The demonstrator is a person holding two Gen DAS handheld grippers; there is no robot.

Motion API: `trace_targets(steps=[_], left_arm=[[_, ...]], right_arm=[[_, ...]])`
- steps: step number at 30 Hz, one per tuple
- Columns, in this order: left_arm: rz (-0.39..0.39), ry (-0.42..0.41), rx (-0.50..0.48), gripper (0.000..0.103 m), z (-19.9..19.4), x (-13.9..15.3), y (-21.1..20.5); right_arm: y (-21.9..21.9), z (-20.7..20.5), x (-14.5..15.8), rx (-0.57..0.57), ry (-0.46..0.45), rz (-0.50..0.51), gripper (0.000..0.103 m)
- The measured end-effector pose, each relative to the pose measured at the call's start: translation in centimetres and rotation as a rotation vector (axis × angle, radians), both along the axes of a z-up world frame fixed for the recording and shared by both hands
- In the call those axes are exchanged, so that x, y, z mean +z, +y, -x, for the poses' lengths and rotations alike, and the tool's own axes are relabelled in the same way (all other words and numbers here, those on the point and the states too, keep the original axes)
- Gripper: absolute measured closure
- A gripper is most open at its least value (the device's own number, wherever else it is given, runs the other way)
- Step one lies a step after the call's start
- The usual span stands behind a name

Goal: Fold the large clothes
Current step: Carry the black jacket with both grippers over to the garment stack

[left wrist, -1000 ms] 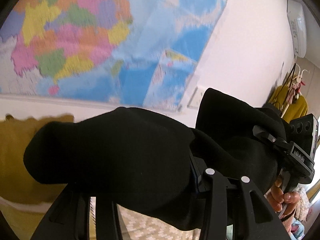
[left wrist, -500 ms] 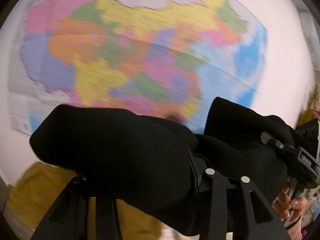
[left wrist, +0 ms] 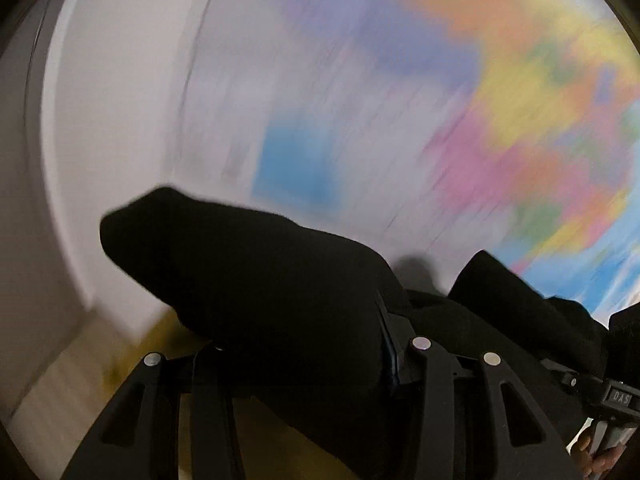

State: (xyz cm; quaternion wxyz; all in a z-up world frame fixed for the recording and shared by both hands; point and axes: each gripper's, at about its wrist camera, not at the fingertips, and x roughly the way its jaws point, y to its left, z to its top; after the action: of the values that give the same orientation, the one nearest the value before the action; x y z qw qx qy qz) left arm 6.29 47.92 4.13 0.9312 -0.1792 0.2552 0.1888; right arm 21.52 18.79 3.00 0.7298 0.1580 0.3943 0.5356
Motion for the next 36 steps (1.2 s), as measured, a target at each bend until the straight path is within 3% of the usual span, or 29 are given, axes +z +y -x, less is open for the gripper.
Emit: trace_targets(steps=[1,2,6,9,14,17,18,19,21,23,25,27,28,30,33,36], left_arm=[[0.053,0.039,0.007,0.06,0.3,-2.5,1.0],[0.072,0.029,0.005,0.053,1.0,-3.8,1.4],[0.1,-0.038,0.004,0.041,3.9,-3.8,2.0],[0.122,-0.036,-0.012,0.039,4.5,-3.7,2.4],[0.095,-0.002,-0.025,0.028,4.7,-3.4,2.0],[0.089,0.023,-0.013,0.029,4.4,-3.3,1.9],[0.083,0.027,-0.007,0.031,4.2,-3.1,1.9],[0.065,0.037,0.001,0.032,3.9,-3.0,1.8],[0.048,0.051,0.014,0.035,3.6,-2.8,1.7],[0.061,0.037,0.021,0.037,3.7,-2.9,2.0],[0.069,0.038,0.029,0.037,3.8,-3.2,2.1],[0.056,0.07,0.045,0.034,3.5,-3.7,2.1],[0.051,0.088,0.053,0.033,3.3,-3.9,2.0],[0.016,0.109,0.065,0.033,3.2,-3.8,1.5],[0.004,0.102,0.094,0.032,4.0,-3.3,1.1],[0.027,0.058,0.119,0.032,5.7,-2.5,1.0]], right_arm=[[0.2,0.0,-2.2,0.008,0.052,0.016,0.07],[0.0,0.1,-2.9,0.01,0.068,0.005,0.069],[-2.1,1.4,-1.9,0.009,0.031,-0.008,0.041],[-4.3,1.8,-1.0,-0.039,0.01,0.012,0.032],[-7.9,2.5,-0.7,-0.121,0.016,0.038,0.027],[-8.2,2.4,1.3,-0.186,-0.026,0.015,0.029],[-8.2,2.1,1.3,-0.183,-0.023,-0.013,0.039],[-8.4,1.8,1.8,-0.171,-0.016,-0.037,0.057],[-8.9,1.8,2.1,-0.165,-0.006,-0.029,0.073],[-10.9,2.6,1.3,-0.172,-0.015,-0.048,0.077],[-12.2,3.0,0.1,-0.188,0.001,-0.054,0.078],[-12.5,3.2,-3.3,-0.167,0.13,-0.013,0.078],[-12.3,3.2,-4.8,-0.152,0.185,0.017,0.075],[-12.6,3.7,-5.7,-0.151,0.197,0.049,0.066],[-13.5,4.8,-2.7,-0.189,0.082,0.078,0.06],[-13.6,6.7,2.1,-0.245,-0.134,0.132,0.045]])
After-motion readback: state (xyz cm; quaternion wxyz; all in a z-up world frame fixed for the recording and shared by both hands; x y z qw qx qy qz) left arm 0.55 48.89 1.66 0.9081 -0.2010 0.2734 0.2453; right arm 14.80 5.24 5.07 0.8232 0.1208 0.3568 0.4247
